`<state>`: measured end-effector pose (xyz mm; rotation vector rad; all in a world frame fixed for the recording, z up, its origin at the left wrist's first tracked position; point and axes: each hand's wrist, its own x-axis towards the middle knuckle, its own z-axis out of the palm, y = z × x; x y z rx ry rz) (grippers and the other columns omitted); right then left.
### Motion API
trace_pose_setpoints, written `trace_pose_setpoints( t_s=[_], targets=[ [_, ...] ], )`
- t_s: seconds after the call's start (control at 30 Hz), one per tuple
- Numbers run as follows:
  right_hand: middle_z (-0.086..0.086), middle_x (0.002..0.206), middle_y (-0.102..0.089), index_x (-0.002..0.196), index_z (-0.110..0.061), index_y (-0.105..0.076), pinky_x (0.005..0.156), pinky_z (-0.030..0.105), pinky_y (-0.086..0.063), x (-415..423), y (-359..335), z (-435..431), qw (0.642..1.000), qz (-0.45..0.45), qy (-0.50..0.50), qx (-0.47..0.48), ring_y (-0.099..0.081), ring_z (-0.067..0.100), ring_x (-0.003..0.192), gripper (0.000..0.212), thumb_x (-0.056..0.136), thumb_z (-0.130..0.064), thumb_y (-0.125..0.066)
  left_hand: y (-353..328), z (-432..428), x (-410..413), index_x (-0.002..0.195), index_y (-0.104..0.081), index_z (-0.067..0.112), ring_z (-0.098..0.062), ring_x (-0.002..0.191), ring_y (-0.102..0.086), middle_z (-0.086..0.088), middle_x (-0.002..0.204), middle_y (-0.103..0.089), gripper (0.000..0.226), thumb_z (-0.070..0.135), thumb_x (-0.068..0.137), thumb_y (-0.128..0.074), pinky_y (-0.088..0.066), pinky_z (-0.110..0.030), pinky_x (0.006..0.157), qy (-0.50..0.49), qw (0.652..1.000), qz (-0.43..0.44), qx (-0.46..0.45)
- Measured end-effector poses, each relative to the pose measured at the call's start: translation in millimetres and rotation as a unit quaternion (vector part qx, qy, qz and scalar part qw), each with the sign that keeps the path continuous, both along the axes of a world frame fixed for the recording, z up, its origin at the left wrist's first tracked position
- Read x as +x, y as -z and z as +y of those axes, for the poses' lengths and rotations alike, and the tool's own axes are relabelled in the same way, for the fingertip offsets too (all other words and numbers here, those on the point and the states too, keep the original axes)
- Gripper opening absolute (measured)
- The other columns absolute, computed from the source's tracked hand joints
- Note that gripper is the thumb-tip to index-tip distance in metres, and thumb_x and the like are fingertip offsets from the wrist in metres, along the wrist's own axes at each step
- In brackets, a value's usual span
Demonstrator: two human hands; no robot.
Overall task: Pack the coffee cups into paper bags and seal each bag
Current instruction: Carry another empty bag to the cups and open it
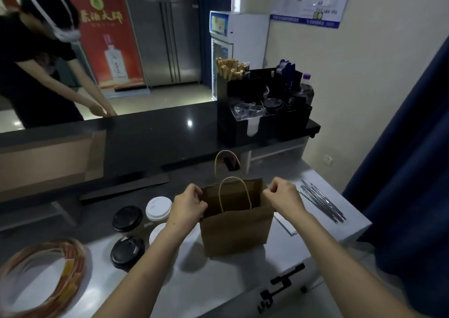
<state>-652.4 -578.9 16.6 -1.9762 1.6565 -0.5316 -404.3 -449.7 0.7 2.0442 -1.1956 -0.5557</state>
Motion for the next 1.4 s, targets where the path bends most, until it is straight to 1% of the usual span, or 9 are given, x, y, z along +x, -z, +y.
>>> trace_pose_setpoints(
  t_s=[0.07, 0.2, 0.43, 0.63, 0.77, 0.97, 1.07, 1.2, 1.4],
  targets=[
    [0.005, 0.079, -0.062, 0.08, -0.018, -0.054, 0.062, 0.036, -0.051, -1, 3, -14, 1.0, -0.008, -0.016, 0.005, -0.061, 0.022, 0.072, 0.019, 0.094, -0.025, -0.064, 2, -7, -4, 0.112, -0.055, 0.021, -0.013, 0.071, -0.069, -0.001, 0.084, -0.067, 0.027, 0.009, 0.091, -0.068, -0.049, -0.022, 0.054, -0.023, 1.0, -0.011, 0.006],
    [0.006, 0.08, -0.064, 0.082, -0.018, -0.055, 0.06, 0.032, -0.052, -2, 13, -31, 0.998, -0.019, -0.055, 0.021, -0.065, 0.022, 0.073, 0.017, 0.095, -0.025, -0.063, 8, -11, -13, 0.116, -0.05, 0.025, -0.014, 0.078, -0.068, 0.0, 0.088, -0.068, 0.033, 0.015, 0.091, -0.07, -0.054, -0.029, 0.061, -0.07, 0.997, -0.027, 0.019],
    [0.001, 0.081, -0.064, 0.086, -0.022, -0.057, 0.059, 0.023, -0.047, -3, 34, -42, 0.995, -0.031, -0.09, 0.019, -0.063, 0.016, 0.073, 0.016, 0.099, -0.027, -0.065, 10, -12, -23, 0.113, -0.053, 0.021, -0.012, 0.072, -0.069, 0.002, 0.078, -0.069, 0.028, 0.019, 0.093, -0.072, -0.056, -0.032, 0.066, -0.107, 0.994, -0.025, 0.013],
    [-0.001, 0.082, -0.064, 0.087, -0.025, -0.058, 0.065, 0.031, -0.058, 0, 40, -42, 0.994, -0.04, -0.104, 0.006, -0.064, 0.016, 0.075, 0.015, 0.1, -0.031, -0.064, 17, -13, -19, 0.102, -0.059, 0.026, -0.014, 0.076, -0.07, 0.002, 0.081, -0.071, 0.029, 0.041, 0.088, -0.08, -0.062, -0.039, 0.071, -0.112, 0.994, -0.003, 0.013],
    [-0.002, 0.083, -0.064, 0.086, -0.025, -0.058, 0.068, 0.035, -0.06, -1, 42, -44, 0.992, -0.05, -0.113, -0.001, -0.064, 0.017, 0.077, 0.016, 0.1, -0.03, -0.064, 19, -7, -5, 0.096, -0.062, 0.03, -0.013, 0.07, -0.071, 0.004, 0.079, -0.071, 0.035, 0.059, 0.084, -0.078, -0.063, -0.037, 0.065, -0.112, 0.994, 0.002, 0.017],
    [-0.002, 0.085, -0.064, 0.086, -0.024, -0.059, 0.07, 0.036, -0.06, 4, 44, -46, 0.991, -0.061, -0.118, 0.006, -0.064, 0.016, 0.079, 0.015, 0.099, -0.029, -0.065, 28, 23, 35, 0.089, -0.07, 0.018, -0.021, 0.087, -0.066, 0.002, 0.084, -0.07, 0.019, 0.036, 0.089, -0.074, -0.044, -0.031, 0.069, -0.141, 0.981, -0.111, 0.074],
    [-0.002, 0.085, -0.064, 0.086, -0.025, -0.059, 0.07, 0.034, -0.059, 8, 45, -46, 0.991, -0.062, -0.121, 0.006, -0.064, 0.016, 0.079, 0.015, 0.099, -0.028, -0.066, 36, 38, 55, 0.096, -0.072, 0.018, -0.028, 0.095, -0.065, -0.003, 0.096, -0.07, 0.027, 0.043, 0.086, -0.071, -0.052, -0.036, 0.076, -0.137, 0.969, -0.142, 0.145],
    [-0.001, 0.084, -0.064, 0.085, -0.024, -0.058, 0.067, 0.031, -0.055, 15, 46, -46, 0.991, -0.067, -0.119, 0.012, -0.063, 0.016, 0.078, 0.016, 0.099, -0.027, -0.065, 49, 51, 62, 0.121, -0.066, 0.025, -0.031, 0.112, -0.052, -0.003, 0.12, -0.061, 0.052, 0.058, 0.082, -0.069, -0.049, -0.04, 0.088, -0.094, 0.937, -0.221, 0.254],
    [0.0, 0.084, -0.064, 0.085, -0.023, -0.058, 0.065, 0.029, -0.052, 21, 48, -47, 0.99, -0.075, -0.118, 0.017, -0.063, 0.018, 0.078, 0.016, 0.099, -0.026, -0.065, 58, 52, 56, 0.133, -0.057, 0.032, -0.03, 0.121, -0.048, -0.001, 0.133, -0.056, 0.075, 0.075, 0.071, -0.064, -0.041, -0.042, 0.091, -0.059, 0.919, -0.24, 0.307]
  ],
)
